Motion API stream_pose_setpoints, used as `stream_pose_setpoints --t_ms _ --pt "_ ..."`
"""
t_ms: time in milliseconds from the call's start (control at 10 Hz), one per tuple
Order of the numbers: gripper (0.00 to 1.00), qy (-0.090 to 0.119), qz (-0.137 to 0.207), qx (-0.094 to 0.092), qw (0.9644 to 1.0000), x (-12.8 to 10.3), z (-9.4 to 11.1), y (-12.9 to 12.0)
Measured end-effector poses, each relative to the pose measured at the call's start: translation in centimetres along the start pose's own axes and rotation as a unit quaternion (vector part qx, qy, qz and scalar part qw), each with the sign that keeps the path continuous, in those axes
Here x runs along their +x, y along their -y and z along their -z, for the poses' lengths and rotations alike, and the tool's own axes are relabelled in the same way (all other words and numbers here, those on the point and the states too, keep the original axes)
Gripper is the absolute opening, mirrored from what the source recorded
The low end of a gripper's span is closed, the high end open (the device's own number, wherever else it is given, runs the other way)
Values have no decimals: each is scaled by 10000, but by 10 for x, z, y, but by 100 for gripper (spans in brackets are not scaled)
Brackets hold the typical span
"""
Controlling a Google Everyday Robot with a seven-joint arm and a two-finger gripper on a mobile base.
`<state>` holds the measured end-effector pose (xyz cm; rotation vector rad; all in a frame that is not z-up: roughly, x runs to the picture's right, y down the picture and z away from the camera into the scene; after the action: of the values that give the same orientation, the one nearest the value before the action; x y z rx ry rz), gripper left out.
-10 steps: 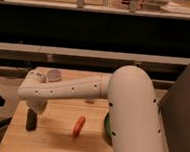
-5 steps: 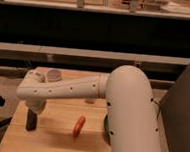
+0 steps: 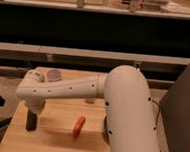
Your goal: Push the eraser across the table
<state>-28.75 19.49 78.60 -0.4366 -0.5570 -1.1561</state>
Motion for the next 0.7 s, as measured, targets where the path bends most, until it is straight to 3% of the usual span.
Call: stream_pose_setpoints --t_ms 100,700 --pt "0 -2 11 -6 10000 -1 0 0" --pt "0 118 30 -244 9996 -5 -20 -2"
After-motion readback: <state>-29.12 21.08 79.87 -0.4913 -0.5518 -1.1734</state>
